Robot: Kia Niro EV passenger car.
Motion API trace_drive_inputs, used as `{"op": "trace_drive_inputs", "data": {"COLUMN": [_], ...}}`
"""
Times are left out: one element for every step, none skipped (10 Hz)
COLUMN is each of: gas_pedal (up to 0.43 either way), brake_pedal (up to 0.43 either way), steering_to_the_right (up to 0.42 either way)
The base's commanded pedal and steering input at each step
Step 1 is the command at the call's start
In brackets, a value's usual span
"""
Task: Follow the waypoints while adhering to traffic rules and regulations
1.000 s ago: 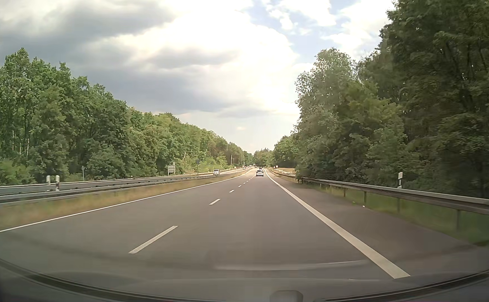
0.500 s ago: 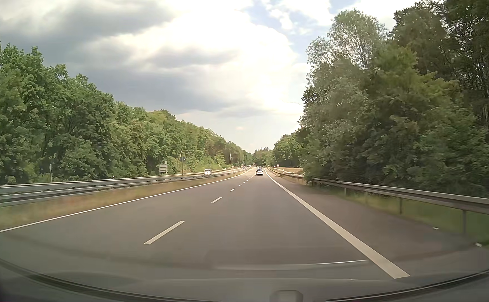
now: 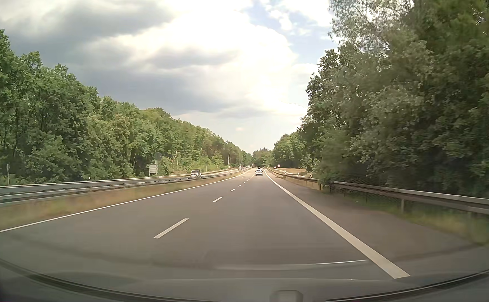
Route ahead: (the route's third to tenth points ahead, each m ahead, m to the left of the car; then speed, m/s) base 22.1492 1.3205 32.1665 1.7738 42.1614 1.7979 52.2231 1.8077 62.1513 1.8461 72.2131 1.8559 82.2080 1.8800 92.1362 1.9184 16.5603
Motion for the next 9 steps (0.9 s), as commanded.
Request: {"op": "trace_drive_inputs", "data": {"gas_pedal": [0.000, 0.000, 0.000, 0.000, 0.000, 0.000, 0.000, 0.000, 0.000], "brake_pedal": [0.037, 0.037, 0.037, 0.037, 0.037, 0.037, 0.037, 0.037, 0.037], "steering_to_the_right": [0.001, 0.001, 0.001, 0.001, 0.001, 0.001, 0.001, 0.001, 0.001]}}
